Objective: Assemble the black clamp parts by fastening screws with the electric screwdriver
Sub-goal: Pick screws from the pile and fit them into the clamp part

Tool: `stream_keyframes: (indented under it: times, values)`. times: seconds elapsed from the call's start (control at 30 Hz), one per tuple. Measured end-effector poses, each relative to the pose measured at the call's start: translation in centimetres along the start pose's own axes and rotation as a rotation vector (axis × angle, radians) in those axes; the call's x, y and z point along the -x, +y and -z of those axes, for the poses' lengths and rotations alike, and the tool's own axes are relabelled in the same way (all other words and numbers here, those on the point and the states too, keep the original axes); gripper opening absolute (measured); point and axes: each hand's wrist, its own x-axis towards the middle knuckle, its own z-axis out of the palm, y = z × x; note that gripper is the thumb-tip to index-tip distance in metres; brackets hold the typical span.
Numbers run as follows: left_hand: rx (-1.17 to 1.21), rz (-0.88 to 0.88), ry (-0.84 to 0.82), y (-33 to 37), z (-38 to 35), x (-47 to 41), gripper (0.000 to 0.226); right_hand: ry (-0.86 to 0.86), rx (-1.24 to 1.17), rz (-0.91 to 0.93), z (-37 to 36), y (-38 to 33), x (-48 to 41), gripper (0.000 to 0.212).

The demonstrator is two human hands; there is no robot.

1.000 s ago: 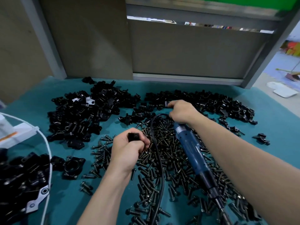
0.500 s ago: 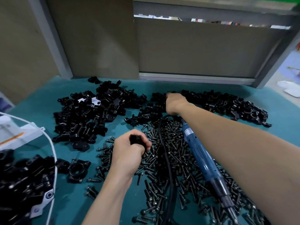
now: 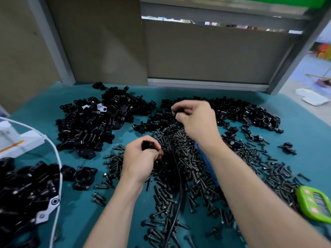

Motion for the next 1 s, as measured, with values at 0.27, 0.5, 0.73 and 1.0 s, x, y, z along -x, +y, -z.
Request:
stream_keyframes:
  times: [0.27, 0.5, 0.73, 1.0]
  values:
    - [-0.097, -0.193, -0.021, 0.2, -0.5, 1.1, 0.02, 0.09, -0.609, -0.271, -1.0, 1.3, 10.0, 0.029]
    - [-0.077, -0.229, -0.06, -0.4, -0.9, 0.8, 0.022, 0.002, -0.928, -0.323, -0.8, 2.1, 11.1, 0.031]
    - [-0.231, -0.359, -0.089, -0.8, -0.2, 0.7, 0.03, -0.119, -0.675, -0.378, -0.8, 2.6, 10.9, 0.012]
    - [-0.278, -0.273, 0.002, -1.2, 0.3, 2.6, 0.015, -0.093, -0.901, -0.317, 0.0, 2.4, 11.2, 0.036]
